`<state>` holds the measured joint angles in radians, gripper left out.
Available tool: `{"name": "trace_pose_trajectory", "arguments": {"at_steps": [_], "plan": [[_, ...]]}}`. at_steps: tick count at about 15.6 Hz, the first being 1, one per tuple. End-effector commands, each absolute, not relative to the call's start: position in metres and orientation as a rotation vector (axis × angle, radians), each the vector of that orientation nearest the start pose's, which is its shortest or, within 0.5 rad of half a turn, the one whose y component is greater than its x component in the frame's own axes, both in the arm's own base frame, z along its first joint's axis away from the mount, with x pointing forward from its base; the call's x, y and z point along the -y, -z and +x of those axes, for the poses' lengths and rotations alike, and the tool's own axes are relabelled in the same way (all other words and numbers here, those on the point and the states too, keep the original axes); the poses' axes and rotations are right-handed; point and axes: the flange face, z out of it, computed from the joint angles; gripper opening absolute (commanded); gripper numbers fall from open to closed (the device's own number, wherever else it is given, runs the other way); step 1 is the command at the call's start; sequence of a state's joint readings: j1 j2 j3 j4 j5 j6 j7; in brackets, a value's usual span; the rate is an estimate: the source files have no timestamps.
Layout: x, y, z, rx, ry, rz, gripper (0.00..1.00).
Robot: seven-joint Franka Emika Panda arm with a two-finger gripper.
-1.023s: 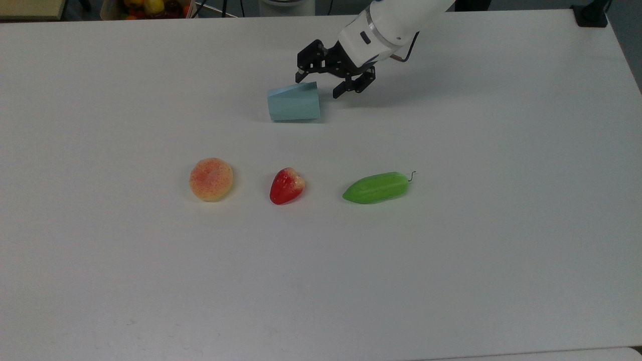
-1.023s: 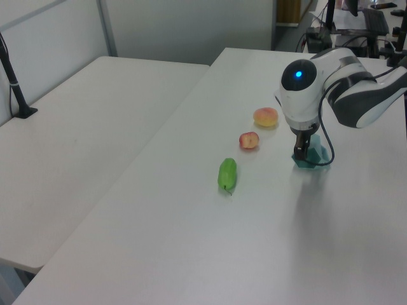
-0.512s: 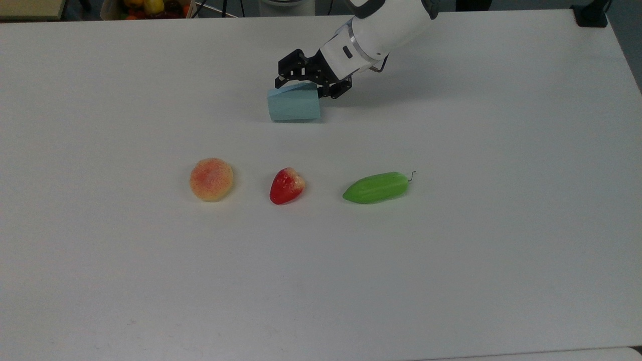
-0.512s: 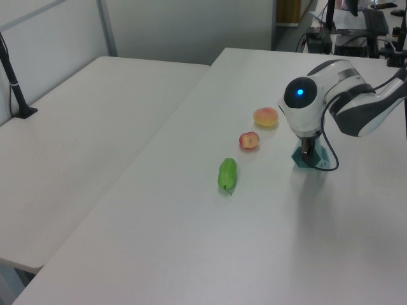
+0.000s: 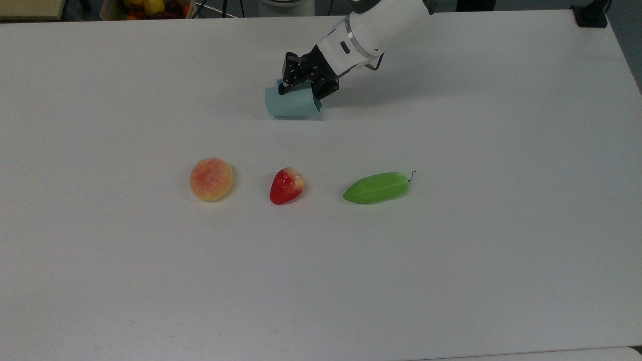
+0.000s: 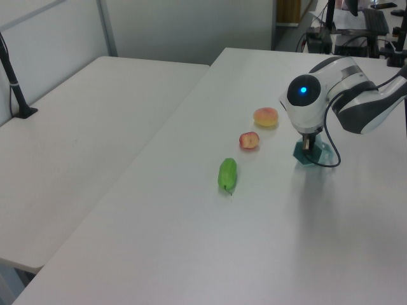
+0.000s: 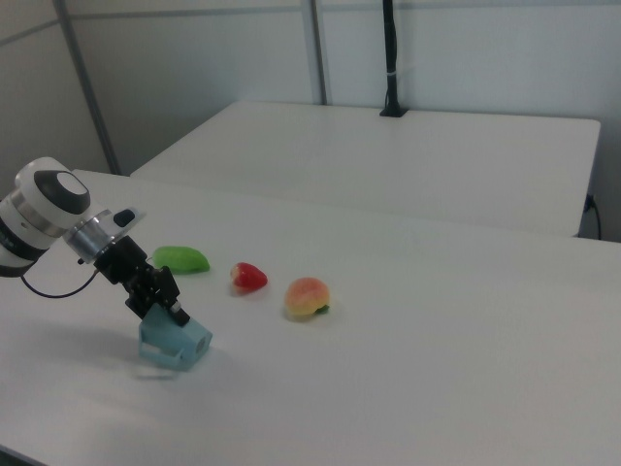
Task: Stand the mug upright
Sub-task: 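Close the gripper on the teal mug's body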
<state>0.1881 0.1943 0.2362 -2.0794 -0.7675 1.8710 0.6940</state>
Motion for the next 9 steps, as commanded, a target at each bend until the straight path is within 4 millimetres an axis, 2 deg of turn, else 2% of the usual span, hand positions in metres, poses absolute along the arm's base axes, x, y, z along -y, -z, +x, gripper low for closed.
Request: {"name": "trace_pose_trajectory", "arguments": {"at_steps": [1,3,7,9], "plan": [[-0.166,-0.324,0.514,-0.104,-0.025,2.455,0.00],[-0.160,-0.339,0.522,-0.075,0.002,2.514,0.00],[-0.144,-0.390,0.541,-0.022,0.095,2.753,0.00],[-0.137,-0.417,0.543,-0.028,0.096,2.840,0.00]]}}
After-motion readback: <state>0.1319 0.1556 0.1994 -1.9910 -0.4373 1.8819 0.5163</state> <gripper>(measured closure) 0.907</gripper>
